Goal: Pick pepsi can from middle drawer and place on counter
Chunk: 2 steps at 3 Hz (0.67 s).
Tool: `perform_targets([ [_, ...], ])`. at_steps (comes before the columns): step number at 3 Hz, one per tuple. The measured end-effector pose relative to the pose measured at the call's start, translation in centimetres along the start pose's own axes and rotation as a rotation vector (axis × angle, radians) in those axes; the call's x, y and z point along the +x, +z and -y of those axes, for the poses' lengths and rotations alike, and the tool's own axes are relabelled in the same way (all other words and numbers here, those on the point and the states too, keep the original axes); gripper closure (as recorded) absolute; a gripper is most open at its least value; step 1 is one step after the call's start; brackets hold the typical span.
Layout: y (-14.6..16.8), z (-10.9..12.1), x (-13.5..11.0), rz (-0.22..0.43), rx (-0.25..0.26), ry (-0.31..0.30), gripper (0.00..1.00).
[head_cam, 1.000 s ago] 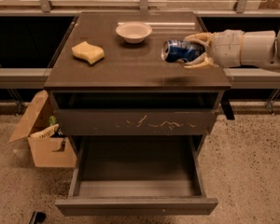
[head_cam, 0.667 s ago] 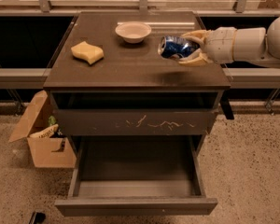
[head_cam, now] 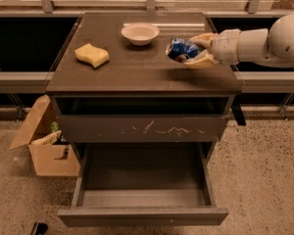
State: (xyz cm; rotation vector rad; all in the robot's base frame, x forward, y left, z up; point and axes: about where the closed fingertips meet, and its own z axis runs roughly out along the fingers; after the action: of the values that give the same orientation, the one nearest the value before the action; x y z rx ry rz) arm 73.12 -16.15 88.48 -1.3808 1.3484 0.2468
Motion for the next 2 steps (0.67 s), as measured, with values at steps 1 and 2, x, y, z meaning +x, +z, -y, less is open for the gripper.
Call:
perform_targets([
  [1,0.90,0.81,1.17,-0.022,-0.003,0.035,0.89],
  [2,1.43,1.77,2.09,-0.045,0.010,0.050,0.64],
])
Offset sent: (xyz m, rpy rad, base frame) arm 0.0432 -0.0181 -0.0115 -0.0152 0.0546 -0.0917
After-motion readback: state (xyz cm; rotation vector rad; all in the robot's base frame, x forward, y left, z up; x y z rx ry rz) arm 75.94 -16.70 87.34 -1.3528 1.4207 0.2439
